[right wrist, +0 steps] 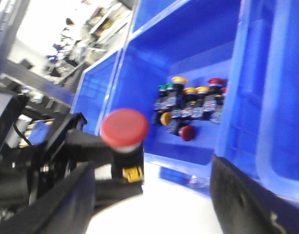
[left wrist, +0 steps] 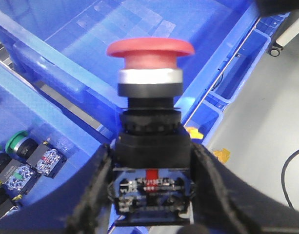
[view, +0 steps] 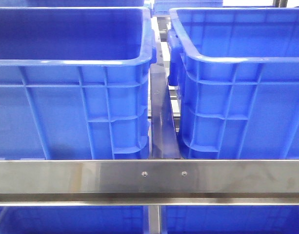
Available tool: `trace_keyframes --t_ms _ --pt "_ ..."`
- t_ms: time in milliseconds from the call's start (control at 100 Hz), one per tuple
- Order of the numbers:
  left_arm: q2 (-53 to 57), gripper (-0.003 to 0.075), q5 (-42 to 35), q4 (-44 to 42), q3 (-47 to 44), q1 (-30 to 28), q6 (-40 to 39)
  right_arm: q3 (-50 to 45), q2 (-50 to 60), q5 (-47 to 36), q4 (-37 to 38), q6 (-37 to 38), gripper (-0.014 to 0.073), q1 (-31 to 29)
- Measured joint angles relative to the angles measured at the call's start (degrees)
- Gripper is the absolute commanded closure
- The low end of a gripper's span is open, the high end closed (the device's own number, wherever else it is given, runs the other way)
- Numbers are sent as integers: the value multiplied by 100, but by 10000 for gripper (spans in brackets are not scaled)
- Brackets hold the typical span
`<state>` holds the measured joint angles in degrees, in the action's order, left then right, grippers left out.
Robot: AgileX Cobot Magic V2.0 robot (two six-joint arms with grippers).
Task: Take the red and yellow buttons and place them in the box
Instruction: 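Bring the red button to the right gripper and grasp it there, then carry the red button with the right gripper over the empty bin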
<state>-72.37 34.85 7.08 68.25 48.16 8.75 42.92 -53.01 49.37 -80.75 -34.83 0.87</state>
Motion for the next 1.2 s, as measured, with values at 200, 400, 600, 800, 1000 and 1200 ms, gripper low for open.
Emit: trace_keyframes --t_ms 200,400,600,800,1000,1200 --pt "0 739 0 10 0 0 0 202 -712 223 -373 -423 74 85" --pt "0 739 0 32 0 0 0 687 -1099 189 -410 -582 74 585" --pt "0 739 0 32 0 0 0 1070 -1514 19 -409 -626 74 1135" --pt "0 739 0 44 0 0 0 1267 -1924 -15 -409 -640 77 1427" --pt "0 739 0 44 0 0 0 1282 -2041 -37 -409 -723 291 1479" --pt "0 729 28 55 0 0 0 1295 -2041 2 -409 -737 442 1479"
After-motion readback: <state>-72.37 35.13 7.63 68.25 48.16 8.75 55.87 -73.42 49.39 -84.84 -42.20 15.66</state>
